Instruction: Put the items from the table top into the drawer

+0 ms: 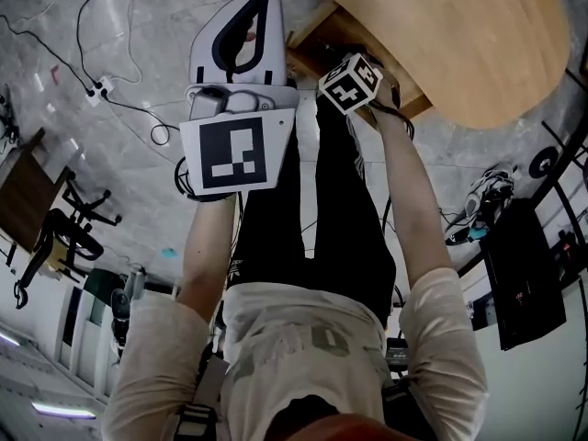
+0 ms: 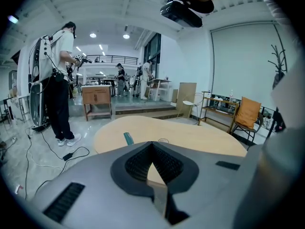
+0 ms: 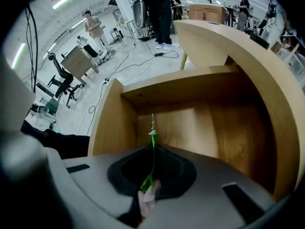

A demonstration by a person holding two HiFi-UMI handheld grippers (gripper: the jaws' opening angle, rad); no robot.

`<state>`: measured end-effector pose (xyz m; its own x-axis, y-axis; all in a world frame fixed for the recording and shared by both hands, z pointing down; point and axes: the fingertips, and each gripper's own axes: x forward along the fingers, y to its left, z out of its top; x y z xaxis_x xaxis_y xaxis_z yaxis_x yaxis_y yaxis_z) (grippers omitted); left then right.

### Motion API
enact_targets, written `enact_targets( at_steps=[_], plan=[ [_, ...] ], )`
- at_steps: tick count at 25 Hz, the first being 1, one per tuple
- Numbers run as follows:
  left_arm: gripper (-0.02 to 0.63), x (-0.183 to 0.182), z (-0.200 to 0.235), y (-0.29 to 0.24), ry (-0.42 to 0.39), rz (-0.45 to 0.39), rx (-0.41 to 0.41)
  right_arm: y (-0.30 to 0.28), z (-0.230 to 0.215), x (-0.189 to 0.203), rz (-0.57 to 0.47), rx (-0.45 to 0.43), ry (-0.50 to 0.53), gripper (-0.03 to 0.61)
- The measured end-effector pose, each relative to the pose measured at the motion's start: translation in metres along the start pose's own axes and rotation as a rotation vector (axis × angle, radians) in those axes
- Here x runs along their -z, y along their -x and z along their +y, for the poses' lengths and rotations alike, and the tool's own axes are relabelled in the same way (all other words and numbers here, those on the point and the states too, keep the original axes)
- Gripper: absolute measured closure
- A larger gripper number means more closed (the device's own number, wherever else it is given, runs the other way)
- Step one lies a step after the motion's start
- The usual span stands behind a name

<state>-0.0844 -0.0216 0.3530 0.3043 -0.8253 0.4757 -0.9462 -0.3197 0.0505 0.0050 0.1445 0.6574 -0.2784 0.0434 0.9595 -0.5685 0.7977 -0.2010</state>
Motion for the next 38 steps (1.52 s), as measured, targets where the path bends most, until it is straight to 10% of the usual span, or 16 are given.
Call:
enact_targets(
  at_steps=[23, 38],
  plan=[
    [0.607, -0.006, -0.005, -0.003, 0.004, -0.01, 0.02, 0.012, 0.007, -0.007, -0.034, -0.069, -0.045, 0.489],
    [0.607, -0.034, -0.007, 0.007, 0.006, -0.068, 0.031, 0.279, -0.064, -0.133, -0.874, 0.292, -0.368, 0.574]
  ],
)
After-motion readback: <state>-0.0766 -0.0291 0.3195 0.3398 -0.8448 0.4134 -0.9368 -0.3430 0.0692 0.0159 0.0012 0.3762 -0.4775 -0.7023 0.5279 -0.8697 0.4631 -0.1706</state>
